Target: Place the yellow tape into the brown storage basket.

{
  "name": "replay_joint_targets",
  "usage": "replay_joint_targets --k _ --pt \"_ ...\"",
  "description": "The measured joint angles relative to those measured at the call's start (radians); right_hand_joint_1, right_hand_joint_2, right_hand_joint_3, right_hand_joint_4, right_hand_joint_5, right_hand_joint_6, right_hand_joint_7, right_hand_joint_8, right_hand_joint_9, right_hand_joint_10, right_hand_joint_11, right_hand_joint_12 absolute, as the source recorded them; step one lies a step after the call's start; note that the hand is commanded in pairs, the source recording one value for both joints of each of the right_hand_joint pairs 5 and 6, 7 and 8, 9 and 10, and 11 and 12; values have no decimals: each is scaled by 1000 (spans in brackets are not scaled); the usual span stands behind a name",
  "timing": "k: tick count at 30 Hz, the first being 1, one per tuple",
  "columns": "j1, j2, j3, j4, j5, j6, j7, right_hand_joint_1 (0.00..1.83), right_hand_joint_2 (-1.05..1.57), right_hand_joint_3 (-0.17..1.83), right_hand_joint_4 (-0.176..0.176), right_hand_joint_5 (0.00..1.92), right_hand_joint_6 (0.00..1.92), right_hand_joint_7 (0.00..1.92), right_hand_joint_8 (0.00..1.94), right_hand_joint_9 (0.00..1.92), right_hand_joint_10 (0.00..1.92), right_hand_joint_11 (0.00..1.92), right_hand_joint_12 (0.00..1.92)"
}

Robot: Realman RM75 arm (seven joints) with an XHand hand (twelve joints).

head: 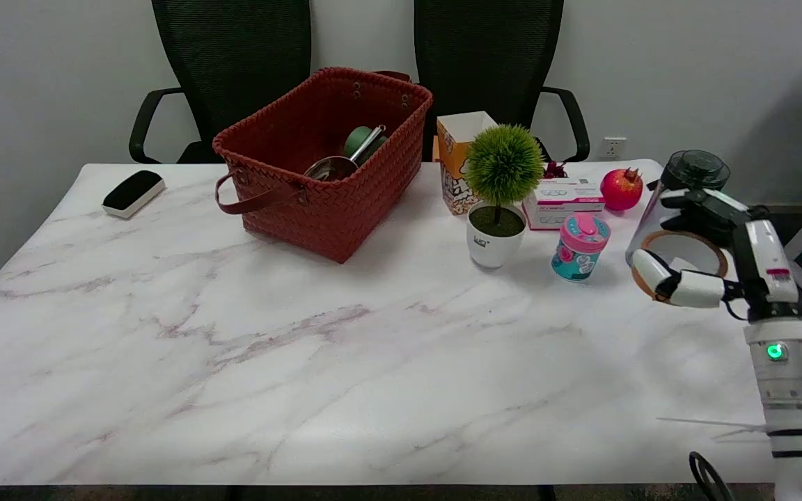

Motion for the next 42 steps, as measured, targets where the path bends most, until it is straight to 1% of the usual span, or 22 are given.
replay_joint_targets --k 3,11,14,18,21,28,36,42 --pt "-6 13 -40 48 0 31 -27 1257 353 1125 0 650 650 1085 1085 997 997 1920 1920" --pt "-8 88 -185 175 0 175 -107 1218 308 1146 0 638 638 1086 1086 1006 1006 1920 1920" --pt "2 118 -243 210 0 235 -132 1203 241 1225 0 629 629 1069 1069 995 995 1920 1920" --pt "24 156 -319 246 0 314 -168 1218 201 1279 0 625 625 1049 1049 983 983 1920 1920" --pt "45 180 -369 267 0 367 -192 1218 152 1339 0 597 597 1003 1003 949 949 1920 1920" --pt "120 235 -488 310 -2 478 -246 1225 31 1444 0 538 538 920 920 890 890 1920 1920" --pt "229 303 -637 361 -11 608 -291 1232 -15 1472 0 524 524 903 903 885 885 1920 1920" --pt "315 345 -755 408 -38 710 -312 1232 -18 1496 0 549 549 920 920 902 902 1920 1920"
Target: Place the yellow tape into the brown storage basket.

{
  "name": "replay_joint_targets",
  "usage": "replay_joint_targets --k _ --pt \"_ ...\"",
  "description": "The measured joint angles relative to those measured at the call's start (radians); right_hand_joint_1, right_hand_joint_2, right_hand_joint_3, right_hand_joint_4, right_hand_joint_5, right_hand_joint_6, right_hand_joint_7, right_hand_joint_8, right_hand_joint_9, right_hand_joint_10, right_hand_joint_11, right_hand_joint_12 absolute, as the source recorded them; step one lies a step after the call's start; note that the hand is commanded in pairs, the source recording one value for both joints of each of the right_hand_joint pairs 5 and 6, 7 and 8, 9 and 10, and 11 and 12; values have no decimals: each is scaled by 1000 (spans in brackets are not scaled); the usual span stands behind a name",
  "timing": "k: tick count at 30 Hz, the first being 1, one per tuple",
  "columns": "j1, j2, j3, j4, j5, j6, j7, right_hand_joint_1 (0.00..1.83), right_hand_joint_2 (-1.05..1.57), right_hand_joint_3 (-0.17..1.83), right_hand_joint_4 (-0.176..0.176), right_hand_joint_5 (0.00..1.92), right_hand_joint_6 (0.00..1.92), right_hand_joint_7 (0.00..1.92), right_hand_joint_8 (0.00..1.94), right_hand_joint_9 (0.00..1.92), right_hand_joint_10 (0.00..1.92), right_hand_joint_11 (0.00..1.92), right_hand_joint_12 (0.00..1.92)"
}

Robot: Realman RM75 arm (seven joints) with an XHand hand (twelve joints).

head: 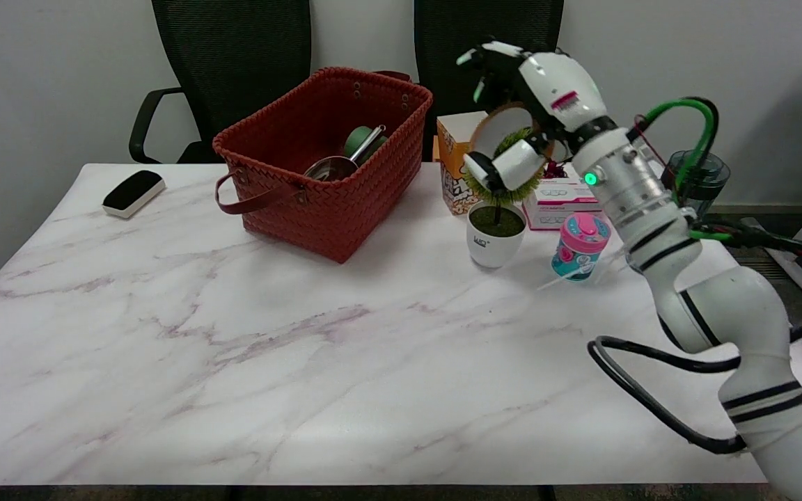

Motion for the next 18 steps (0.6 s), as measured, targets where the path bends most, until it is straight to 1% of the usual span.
replay_joint_targets --k 11,18 --pt "180 48 -202 57 -51 158 -18 1238 -22 1554 0 606 606 938 938 916 916 1920 1920" --pt "341 59 -327 15 -64 219 -10 1234 -28 1589 0 636 636 947 947 930 930 1920 1920"
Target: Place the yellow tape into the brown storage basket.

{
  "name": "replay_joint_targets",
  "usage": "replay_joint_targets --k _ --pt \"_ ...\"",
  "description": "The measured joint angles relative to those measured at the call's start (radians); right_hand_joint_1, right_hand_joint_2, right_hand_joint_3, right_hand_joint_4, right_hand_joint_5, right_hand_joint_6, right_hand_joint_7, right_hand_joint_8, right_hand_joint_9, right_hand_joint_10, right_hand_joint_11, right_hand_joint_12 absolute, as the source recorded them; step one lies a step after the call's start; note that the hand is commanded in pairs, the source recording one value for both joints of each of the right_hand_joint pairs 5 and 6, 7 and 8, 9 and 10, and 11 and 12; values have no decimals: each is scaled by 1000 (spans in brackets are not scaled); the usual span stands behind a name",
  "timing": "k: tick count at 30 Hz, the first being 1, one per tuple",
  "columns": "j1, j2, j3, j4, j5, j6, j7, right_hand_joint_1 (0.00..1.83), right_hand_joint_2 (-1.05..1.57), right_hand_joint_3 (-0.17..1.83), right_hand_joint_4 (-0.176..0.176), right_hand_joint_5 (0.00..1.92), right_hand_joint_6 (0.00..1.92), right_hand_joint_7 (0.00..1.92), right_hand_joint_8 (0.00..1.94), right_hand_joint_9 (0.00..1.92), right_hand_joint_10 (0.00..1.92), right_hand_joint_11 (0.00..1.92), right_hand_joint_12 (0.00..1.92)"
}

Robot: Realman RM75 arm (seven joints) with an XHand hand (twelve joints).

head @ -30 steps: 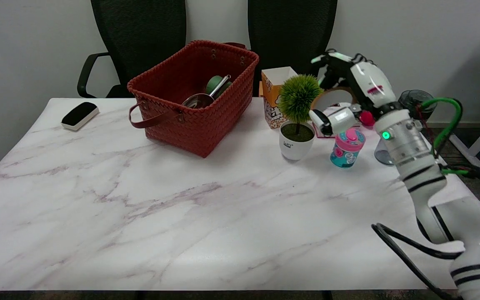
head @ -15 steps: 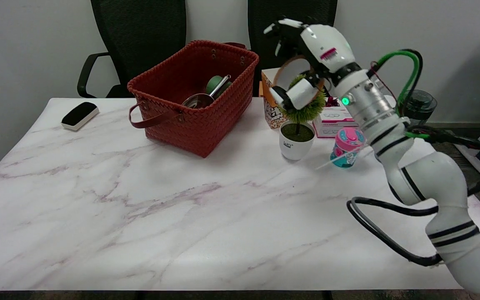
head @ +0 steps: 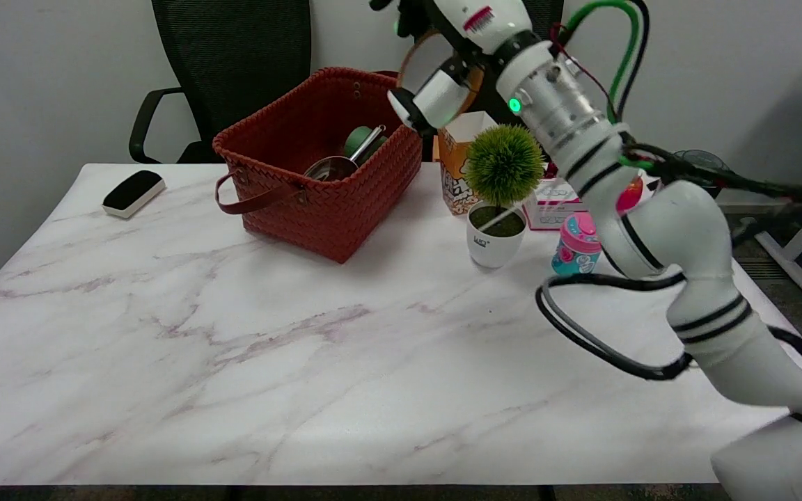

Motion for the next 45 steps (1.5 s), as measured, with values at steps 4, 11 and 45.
replay_joint_targets --k 4,11,45 --pt "100 -9 -68 -68 -6 18 13 1234 -29 1592 0 643 643 949 949 929 929 1920 1920" --pt "282 -58 -175 -268 -13 23 36 1235 -29 1603 0 652 652 957 957 935 935 1920 1920" --pt "731 -399 -325 -1166 -148 -120 64 1237 -24 1638 0 701 701 985 985 956 956 1920 1920"
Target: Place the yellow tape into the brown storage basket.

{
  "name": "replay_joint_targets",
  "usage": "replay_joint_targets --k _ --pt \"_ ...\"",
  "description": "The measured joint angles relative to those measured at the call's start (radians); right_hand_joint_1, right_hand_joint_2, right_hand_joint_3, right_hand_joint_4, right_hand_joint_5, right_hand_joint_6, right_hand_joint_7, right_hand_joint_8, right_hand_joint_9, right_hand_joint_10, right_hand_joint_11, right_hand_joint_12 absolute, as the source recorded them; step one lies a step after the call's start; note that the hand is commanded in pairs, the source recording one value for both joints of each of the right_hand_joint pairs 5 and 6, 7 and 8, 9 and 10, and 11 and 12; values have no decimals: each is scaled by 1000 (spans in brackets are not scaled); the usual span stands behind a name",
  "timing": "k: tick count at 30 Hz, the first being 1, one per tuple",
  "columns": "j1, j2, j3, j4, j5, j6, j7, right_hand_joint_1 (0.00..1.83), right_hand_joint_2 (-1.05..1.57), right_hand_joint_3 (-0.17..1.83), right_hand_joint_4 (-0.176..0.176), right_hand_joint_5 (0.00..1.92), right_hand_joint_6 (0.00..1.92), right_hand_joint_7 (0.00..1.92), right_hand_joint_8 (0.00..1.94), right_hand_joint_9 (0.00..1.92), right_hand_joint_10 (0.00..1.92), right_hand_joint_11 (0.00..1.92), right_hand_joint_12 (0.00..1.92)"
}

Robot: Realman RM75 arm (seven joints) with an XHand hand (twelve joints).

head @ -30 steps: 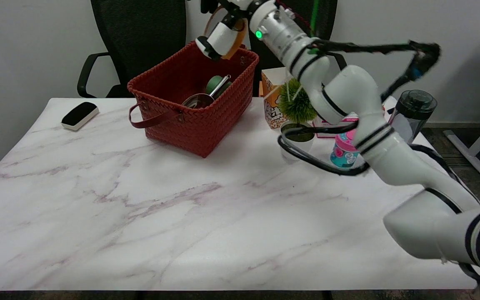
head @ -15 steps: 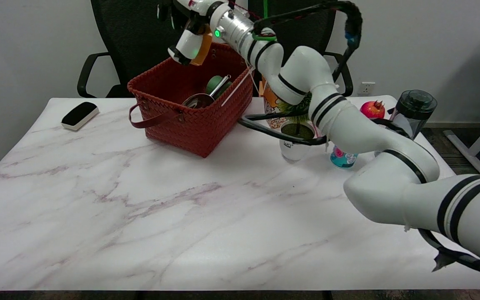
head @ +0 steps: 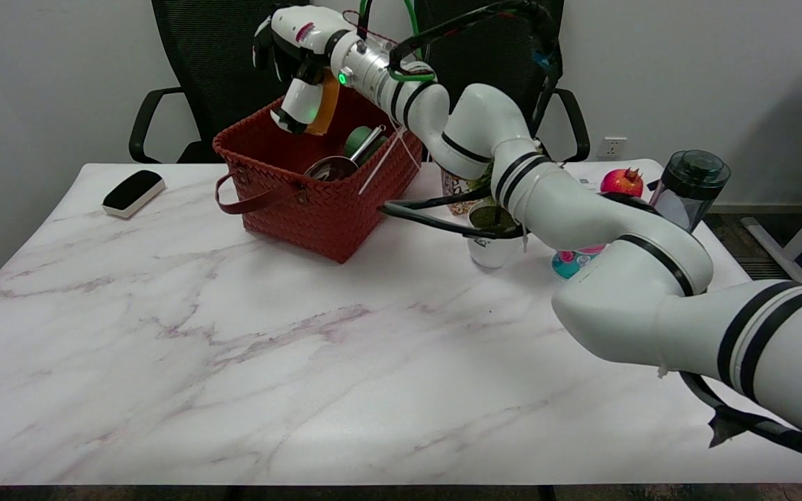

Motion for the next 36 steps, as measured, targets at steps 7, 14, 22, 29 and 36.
replay_joint_targets --k 7,14,22,29,36 --pt "7 -15 -4 -51 -8 -6 1 1152 7 1599 0 536 536 879 879 729 729 1920 1920" --pt "8 -20 -5 -73 -12 -9 1 1099 -182 1141 0 118 118 584 584 143 143 1916 1916" --pt "7 -23 -5 -84 -16 -14 2 1057 -308 1159 0 81 81 155 155 0 0 21 21" --pt "-1 -22 -6 -79 -17 -14 3 815 -239 367 0 0 0 39 39 0 0 0 0" --pt "-14 -13 -6 -53 -18 -14 5 654 -66 44 0 0 0 0 0 0 0 0 0"
